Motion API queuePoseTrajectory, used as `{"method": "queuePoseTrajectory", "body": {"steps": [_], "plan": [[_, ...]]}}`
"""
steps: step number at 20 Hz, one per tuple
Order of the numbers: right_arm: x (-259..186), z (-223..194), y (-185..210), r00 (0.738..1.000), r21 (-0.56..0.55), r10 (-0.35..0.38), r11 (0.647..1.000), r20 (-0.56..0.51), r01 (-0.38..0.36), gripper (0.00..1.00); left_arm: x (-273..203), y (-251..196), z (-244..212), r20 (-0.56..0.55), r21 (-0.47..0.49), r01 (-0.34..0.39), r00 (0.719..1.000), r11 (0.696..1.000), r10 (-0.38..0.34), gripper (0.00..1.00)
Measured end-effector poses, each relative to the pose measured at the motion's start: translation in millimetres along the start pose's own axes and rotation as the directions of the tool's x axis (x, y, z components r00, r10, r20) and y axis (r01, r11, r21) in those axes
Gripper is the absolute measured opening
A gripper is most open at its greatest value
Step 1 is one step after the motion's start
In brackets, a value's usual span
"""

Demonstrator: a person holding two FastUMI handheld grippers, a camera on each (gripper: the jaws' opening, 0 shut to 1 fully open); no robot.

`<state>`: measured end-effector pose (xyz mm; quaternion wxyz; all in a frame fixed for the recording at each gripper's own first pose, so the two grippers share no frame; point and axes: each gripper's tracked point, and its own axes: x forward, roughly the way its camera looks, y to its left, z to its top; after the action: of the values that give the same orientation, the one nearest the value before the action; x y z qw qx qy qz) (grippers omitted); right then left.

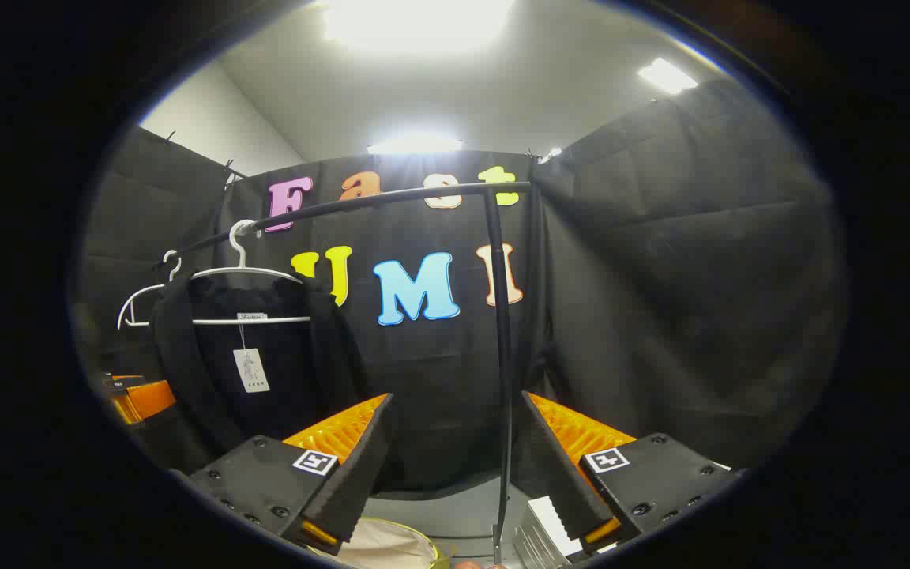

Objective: Grasp the clothes on the hanger with both hands and then place them into the laundry hamper below.

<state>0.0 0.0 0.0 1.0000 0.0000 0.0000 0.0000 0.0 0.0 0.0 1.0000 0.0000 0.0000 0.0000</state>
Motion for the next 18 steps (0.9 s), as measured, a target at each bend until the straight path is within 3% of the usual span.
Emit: {"method": "queuePoseTrajectory", "body": {"steps": [10, 18], "plan": [[0, -12, -3, 0.999, 0.010, -0.009, 1.000, -0.046, 0.010, 0.98, -2, 2, -9, -0.001, 0.008, -0.009, 1.000, 1.000, 0.009, 0.95], [8, -13, 28, 0.995, 0.004, 0.041, 0.999, -0.092, -0.041, 0.98, -2, 28, -17, -0.008, -0.013, -0.049, 0.999, 0.999, 0.049, 0.95]]}}
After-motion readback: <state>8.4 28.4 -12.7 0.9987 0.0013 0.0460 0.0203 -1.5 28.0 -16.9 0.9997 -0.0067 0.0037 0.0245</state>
